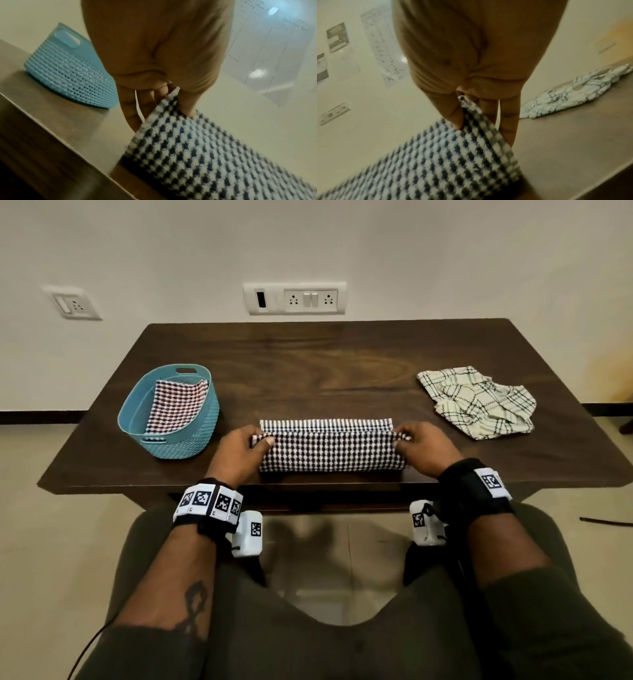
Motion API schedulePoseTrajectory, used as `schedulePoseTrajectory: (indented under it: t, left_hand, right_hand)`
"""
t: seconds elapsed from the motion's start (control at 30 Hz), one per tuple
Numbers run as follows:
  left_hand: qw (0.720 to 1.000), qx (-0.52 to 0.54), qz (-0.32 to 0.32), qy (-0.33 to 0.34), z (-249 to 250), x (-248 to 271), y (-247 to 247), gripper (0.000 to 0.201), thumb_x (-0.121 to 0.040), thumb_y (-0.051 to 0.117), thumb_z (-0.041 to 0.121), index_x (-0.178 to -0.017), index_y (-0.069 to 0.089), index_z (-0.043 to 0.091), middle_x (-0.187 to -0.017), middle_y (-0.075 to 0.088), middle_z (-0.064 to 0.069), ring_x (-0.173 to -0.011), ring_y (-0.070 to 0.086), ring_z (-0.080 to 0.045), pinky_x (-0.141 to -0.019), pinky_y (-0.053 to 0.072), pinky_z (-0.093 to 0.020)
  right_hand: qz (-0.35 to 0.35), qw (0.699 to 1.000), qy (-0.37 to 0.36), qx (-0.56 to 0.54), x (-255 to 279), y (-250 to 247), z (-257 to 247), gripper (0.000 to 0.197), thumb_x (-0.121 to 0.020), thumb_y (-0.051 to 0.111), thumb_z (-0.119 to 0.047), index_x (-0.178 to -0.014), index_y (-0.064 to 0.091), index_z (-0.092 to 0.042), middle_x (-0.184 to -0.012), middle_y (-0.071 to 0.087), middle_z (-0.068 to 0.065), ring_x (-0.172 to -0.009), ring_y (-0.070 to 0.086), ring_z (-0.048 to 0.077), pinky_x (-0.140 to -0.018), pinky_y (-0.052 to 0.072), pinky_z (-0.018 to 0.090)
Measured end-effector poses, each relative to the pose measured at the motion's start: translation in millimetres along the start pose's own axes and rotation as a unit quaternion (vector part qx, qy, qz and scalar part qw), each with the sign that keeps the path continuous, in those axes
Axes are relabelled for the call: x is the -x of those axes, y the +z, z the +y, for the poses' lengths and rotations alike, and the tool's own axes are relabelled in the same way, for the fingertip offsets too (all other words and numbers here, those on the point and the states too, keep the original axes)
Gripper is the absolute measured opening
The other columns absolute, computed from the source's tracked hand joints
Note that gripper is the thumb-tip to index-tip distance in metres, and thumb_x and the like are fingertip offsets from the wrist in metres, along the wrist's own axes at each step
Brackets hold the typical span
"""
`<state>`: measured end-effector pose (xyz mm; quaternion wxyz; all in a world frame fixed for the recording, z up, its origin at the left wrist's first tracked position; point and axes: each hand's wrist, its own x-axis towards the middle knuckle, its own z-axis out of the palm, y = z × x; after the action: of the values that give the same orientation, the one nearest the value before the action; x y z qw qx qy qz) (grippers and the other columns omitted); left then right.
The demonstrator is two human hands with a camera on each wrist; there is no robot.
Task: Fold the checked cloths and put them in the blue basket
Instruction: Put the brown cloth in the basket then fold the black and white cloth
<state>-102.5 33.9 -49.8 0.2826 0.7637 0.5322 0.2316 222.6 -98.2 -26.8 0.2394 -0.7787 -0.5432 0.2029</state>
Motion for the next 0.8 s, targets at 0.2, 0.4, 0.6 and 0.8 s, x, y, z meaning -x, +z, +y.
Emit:
schedulePoseTrajectory:
  t: [0.2, 0.4, 0.6, 0.8]
  left_hand:
    - [0.994, -0.063, 0.010, -0.085, 2, -51, 16, 0.031, -0.098, 0.053, 0.033, -0.111, 0.063, 0.008, -0.112, 0.067, -0.019, -0.106, 0.062, -0.036, -0.088, 0.047, -0.037]
    - [0.979, -0.151, -0.023, -0.139, -1, -77, 37, 0.028, -0.099, 0.047, 0.025, -0.116, 0.054, 0.003, -0.120, 0.061, -0.025, -0.112, 0.059, -0.042, -0.093, 0.047, -0.045]
    - [0.971, -0.189, -0.017, -0.146, 1, -81, 50, 0.028, -0.101, 0.044, 0.022, -0.120, 0.047, 0.001, -0.121, 0.060, -0.026, -0.113, 0.058, -0.042, -0.092, 0.046, -0.046]
    - [0.970, -0.187, 0.007, -0.155, 0, -84, 55, 0.028, -0.101, 0.043, 0.023, -0.119, 0.045, 0.001, -0.121, 0.059, -0.027, -0.112, 0.058, -0.044, -0.092, 0.046, -0.047]
  right_hand:
    - [0.064, 0.995, 0.072, -0.027, -61, 23, 6, 0.009, -0.091, 0.066, -0.020, -0.095, 0.069, -0.013, -0.094, 0.070, 0.008, -0.088, 0.064, 0.024, -0.073, 0.040, 0.025]
    - [0.048, 0.988, 0.130, 0.062, -93, 40, 19, 0.022, -0.093, 0.063, -0.021, -0.101, 0.069, -0.001, -0.107, 0.069, 0.022, -0.102, 0.064, 0.037, -0.082, 0.046, 0.032]
    - [0.031, 0.982, 0.149, 0.111, -104, 46, 25, 0.026, -0.090, 0.063, -0.022, -0.102, 0.066, 0.001, -0.112, 0.067, 0.026, -0.105, 0.063, 0.040, -0.085, 0.050, 0.039]
    - [0.026, 0.979, 0.155, 0.133, -104, 48, 23, 0.023, -0.090, 0.058, -0.016, -0.105, 0.065, 0.001, -0.114, 0.066, 0.024, -0.108, 0.062, 0.040, -0.088, 0.050, 0.039]
